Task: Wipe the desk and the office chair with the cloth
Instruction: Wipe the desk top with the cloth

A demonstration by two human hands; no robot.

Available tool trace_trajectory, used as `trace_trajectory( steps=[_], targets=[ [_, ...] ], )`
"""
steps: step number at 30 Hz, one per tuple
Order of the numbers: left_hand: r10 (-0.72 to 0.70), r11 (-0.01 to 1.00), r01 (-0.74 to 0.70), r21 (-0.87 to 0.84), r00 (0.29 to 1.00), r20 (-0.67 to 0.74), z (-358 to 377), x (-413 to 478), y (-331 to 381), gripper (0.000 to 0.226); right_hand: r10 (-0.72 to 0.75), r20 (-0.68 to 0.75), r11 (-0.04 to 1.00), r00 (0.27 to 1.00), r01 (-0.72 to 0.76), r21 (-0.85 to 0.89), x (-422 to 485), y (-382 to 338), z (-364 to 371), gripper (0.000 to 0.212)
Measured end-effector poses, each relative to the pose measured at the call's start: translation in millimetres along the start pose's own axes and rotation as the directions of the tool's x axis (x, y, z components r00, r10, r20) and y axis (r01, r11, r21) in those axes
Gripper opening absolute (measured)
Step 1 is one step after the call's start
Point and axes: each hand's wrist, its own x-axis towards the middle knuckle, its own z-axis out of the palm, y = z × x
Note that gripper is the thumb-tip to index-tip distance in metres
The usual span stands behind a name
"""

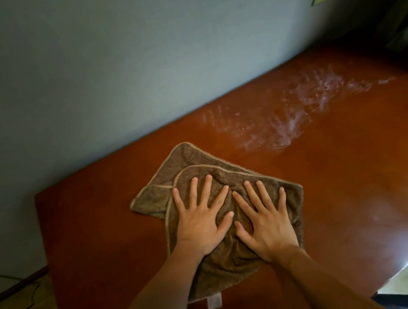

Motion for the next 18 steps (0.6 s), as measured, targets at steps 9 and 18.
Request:
trace_trajectory(
  steps=[9,18],
  targets=[
    [0.061,0.997,-0.058,0.046,0.996,-0.064,-11,64,7,0.066,0.057,-0.024,0.998,0.998,-0.057,0.012,43,34,-12,0.070],
    [0.098,0.994,-0.093,0.065,0.992,-0.078,-22,107,18,0.066,0.072,-0.036,0.997,0.997,-0.072,0.021,71,66,-16,0.070]
  ],
)
